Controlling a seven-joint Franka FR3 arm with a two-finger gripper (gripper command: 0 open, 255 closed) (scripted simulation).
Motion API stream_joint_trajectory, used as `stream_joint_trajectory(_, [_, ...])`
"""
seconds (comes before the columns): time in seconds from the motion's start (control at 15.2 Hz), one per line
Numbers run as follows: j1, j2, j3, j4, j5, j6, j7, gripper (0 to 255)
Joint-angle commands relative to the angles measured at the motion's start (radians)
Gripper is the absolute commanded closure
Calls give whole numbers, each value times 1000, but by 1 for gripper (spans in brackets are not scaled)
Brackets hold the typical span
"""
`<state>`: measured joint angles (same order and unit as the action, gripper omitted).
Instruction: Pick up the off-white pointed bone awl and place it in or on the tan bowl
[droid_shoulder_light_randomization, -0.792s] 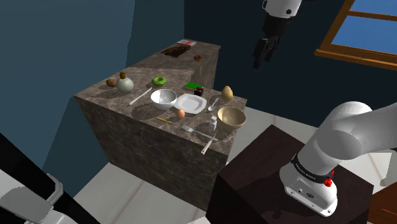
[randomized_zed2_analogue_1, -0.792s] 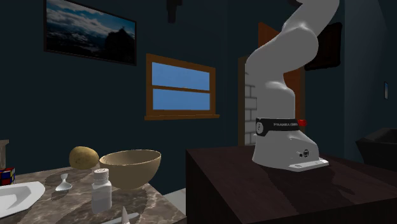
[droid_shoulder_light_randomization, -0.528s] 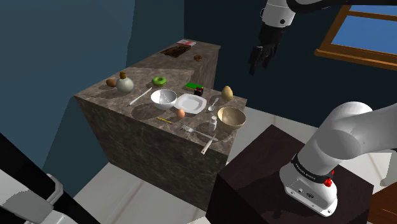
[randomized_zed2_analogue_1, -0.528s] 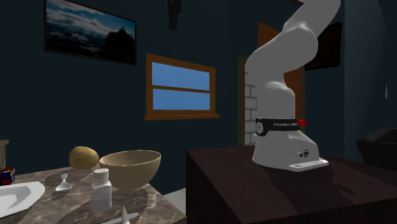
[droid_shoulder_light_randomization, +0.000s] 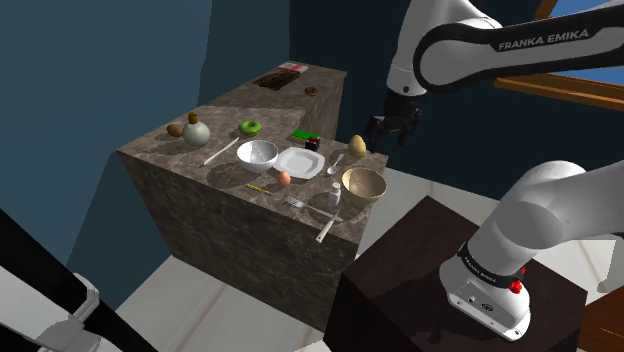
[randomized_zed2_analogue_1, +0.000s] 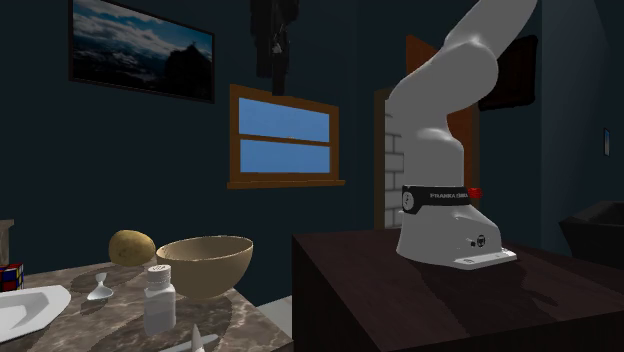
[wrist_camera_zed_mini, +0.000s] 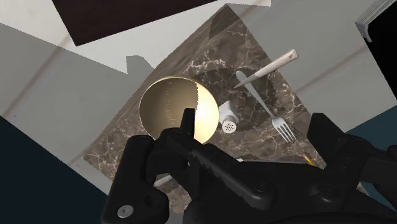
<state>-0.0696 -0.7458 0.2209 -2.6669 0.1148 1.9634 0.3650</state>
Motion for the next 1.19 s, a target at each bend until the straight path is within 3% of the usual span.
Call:
stream_joint_trajectory(0.0, [-12, 37, 45, -41, 26, 83, 94, 0])
stream_joint_trajectory(0.46, [-77, 247, 215, -116, 83, 375, 414, 0])
stream_joint_trajectory(0.73, [-155, 427, 325, -113, 49, 553, 632, 0])
stream_joint_trajectory(0.92, [-253, 587, 417, -91, -68, 680, 852, 0])
stream_joint_trajectory(0.99, [-293, 647, 445, -79, -140, 717, 947, 0])
stream_joint_trajectory(1.12, [-356, 777, 469, -45, -355, 774, 1187, 0])
